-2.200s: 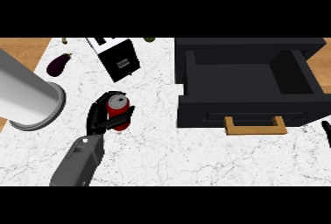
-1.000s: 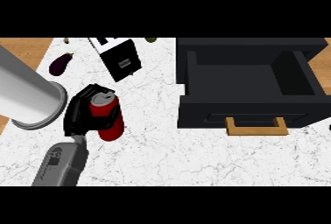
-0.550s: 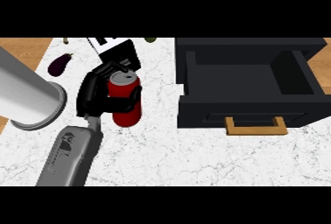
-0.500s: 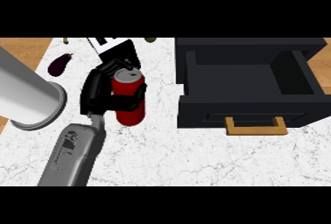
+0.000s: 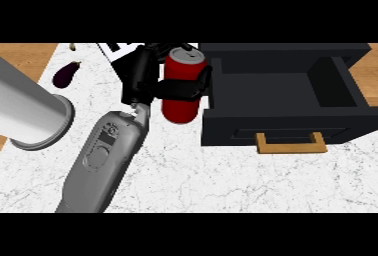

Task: Pick up the can, place it into the drawer and close the drawer

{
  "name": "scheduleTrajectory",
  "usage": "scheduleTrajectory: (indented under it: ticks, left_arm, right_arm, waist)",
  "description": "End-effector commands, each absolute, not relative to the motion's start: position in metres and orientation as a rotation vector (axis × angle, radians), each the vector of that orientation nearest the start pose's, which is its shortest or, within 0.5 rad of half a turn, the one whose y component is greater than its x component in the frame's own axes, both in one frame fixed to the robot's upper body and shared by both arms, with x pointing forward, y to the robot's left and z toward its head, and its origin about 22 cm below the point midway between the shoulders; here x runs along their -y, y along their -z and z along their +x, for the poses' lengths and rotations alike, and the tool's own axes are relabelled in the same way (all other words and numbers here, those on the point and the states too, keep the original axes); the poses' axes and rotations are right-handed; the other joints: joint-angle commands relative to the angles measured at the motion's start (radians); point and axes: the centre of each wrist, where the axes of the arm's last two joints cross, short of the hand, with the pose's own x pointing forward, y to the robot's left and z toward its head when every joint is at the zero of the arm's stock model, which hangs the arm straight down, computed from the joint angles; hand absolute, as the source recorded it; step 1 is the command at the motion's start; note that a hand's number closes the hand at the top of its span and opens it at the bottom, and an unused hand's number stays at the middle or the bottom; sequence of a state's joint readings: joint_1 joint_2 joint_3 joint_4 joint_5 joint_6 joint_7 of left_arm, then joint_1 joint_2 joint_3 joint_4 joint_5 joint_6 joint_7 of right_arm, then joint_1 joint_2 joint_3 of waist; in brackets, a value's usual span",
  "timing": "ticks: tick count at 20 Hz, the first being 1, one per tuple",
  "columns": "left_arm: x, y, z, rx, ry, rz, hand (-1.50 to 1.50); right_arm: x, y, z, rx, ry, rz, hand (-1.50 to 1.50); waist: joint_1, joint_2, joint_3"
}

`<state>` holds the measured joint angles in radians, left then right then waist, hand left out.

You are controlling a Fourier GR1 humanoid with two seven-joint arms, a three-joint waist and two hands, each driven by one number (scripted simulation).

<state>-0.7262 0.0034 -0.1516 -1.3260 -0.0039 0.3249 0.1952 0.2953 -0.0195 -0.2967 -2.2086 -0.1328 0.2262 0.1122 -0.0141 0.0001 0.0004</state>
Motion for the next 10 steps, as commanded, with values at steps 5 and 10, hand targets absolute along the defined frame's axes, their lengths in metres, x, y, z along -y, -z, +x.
scheduleTrajectory:
  ticks: [5,10]
  left_arm:
    - [-0.052,-0.208,0.379,1.832,0.141,-0.07,1.5]
    - [-0.025,-0.225,0.392,1.815,0.173,-0.033,1.5]
  right_arm:
    - [0.307,-0.097,0.152,1.842,0.039,-0.184,-1.5]
    - [0.301,-0.112,0.138,1.828,0.025,-0.188,-1.5]
  waist:
    - [-0.001,0.001,0.0]
    - [-0.016,0.003,0.0]
